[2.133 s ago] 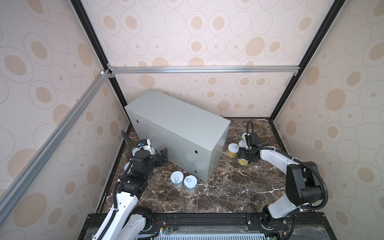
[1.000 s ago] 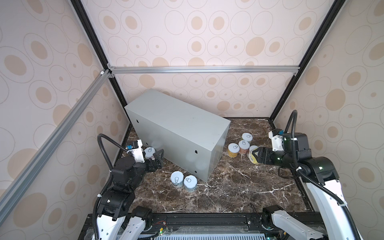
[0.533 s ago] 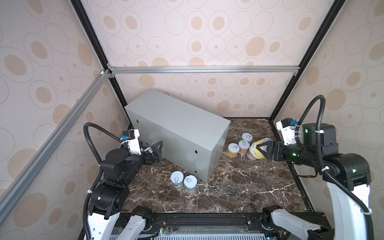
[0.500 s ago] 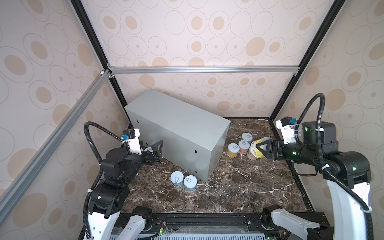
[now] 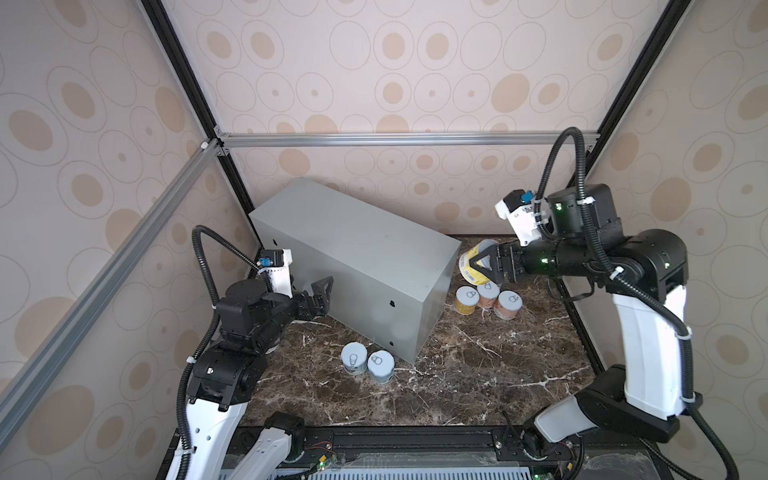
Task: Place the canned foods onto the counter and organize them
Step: 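Carry the yellow can with the right gripper toward the left gripper above the cabinet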
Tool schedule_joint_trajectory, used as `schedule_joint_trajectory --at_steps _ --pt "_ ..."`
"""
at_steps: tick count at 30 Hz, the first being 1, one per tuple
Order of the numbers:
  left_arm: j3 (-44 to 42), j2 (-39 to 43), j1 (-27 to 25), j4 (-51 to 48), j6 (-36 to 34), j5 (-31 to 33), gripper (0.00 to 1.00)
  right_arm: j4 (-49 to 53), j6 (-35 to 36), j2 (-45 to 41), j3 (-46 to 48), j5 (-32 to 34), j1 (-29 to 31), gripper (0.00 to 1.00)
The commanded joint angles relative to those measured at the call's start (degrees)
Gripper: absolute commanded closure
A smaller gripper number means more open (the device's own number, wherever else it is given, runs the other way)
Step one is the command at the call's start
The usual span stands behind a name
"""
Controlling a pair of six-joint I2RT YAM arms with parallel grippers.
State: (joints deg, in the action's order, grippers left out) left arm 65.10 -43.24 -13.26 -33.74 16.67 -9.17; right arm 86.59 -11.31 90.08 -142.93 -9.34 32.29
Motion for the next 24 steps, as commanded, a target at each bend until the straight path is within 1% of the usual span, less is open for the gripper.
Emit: schedule_joint_trajectory --at_steps 1,6,8,10,16,18,21,24 --pt "1.83 0.17 -0.18 1.51 -1.62 -1.11 0.01 -0.15 0.75 3.49 -5.75 2.21 3.17 0.81" --pt "1.02 0.69 -0.15 1.83 -1.69 -1.03 0.01 -2.63 0.85 8.3 -7.71 3.96 8.03 0.8" --pt "0.45 0.8 -0.15 2.09 -1.72 -1.04 0.01 -3.67 0.93 9.91 -7.96 4.28 9.28 0.78" --pt "-0.12 1.06 -0.27 2.23 -1.77 -1.1 0.01 -4.34 1.05 11.42 -8.39 4.55 10.27 0.76" --pt "-1.46 1.44 -0.41 2.79 -1.44 -1.69 0.01 -5.85 1.12 15.09 -8.94 4.76 11.87 0.75" --pt "-1.77 1.5 -0.53 2.88 -1.45 -1.77 0.01 -6.46 1.21 15.97 -8.94 4.69 12.03 0.74" --pt "-1.9 1.49 -0.72 2.87 -1.47 -1.91 0.01 -7.58 1.3 17.46 -8.94 4.03 12.04 0.66" --pt "-1.75 1.49 -0.81 2.76 -1.47 -1.99 0.01 -8.72 1.25 18.85 -9.02 3.13 12.06 0.56"
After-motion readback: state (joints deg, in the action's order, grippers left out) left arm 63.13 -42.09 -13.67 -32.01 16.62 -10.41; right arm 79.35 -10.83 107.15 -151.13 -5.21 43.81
